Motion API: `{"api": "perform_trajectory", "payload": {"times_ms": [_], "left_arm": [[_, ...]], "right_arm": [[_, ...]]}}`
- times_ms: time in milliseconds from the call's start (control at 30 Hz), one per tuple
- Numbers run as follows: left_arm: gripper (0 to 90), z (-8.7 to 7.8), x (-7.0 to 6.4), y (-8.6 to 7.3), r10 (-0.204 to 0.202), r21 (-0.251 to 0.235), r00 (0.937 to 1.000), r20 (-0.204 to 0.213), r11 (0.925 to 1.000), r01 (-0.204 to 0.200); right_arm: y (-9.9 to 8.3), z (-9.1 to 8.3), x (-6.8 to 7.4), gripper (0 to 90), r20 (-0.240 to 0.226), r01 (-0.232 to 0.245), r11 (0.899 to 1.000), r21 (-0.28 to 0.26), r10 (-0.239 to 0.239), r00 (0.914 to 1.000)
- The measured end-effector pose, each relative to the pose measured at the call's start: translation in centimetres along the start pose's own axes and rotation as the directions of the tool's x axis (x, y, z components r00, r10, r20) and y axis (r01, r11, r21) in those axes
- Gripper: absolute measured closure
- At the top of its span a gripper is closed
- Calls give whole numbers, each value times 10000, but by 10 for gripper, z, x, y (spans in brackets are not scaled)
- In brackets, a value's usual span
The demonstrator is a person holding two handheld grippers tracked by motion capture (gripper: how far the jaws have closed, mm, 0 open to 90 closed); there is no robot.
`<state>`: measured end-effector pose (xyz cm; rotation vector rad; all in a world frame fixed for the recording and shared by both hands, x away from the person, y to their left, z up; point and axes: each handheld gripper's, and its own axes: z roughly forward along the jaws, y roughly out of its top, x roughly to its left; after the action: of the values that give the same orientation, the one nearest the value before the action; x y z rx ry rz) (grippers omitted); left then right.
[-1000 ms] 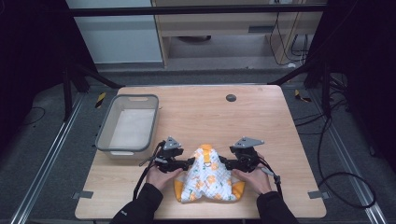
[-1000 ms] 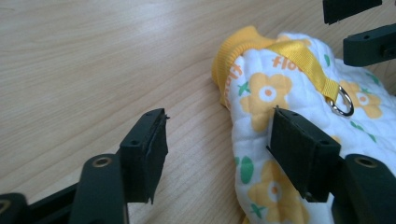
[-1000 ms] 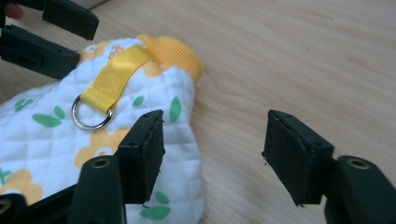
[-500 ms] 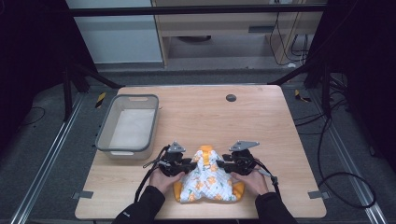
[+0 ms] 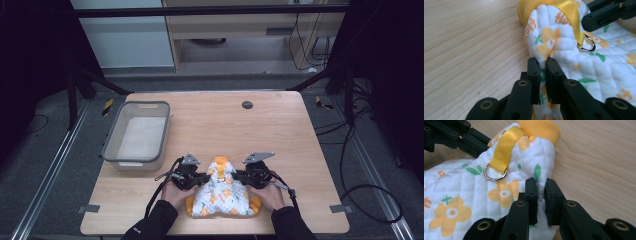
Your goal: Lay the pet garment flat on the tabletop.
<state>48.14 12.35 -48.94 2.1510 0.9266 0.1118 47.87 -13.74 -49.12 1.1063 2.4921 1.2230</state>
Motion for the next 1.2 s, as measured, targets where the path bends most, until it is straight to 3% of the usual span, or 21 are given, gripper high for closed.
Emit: {"api": "perform_trajectory", "payload": {"times_ms": [200,467,633,900,1067,1200], "left_arm": [[843,-11,-3,3,157,-230,9999,-55,9996,-159],[849,-38,-15,6,479,-996,9988,35,9939,-473],[851,-55,-26,9,727,-1483,9973,48,9864,-712],[851,-76,-39,17,1169,-1995,9930,-168,9728,-1179],[851,-86,-40,32,1219,-2453,9917,-404,9609,-1281],[851,-84,-36,50,1234,-2637,9885,-871,9540,-1423]], "right_arm": [[3,-8,1,846,-12,-42,9999,-143,42,10000],[2,-36,14,850,143,285,9946,-999,-272,9995],[2,-52,22,851,173,425,9850,-1674,-402,9990],[9,-71,34,851,471,912,9729,-2125,-830,9954],[21,-80,34,849,708,1057,9601,-2588,-903,9934],[36,-80,27,841,1135,1000,9507,-2936,-692,9911]]}}
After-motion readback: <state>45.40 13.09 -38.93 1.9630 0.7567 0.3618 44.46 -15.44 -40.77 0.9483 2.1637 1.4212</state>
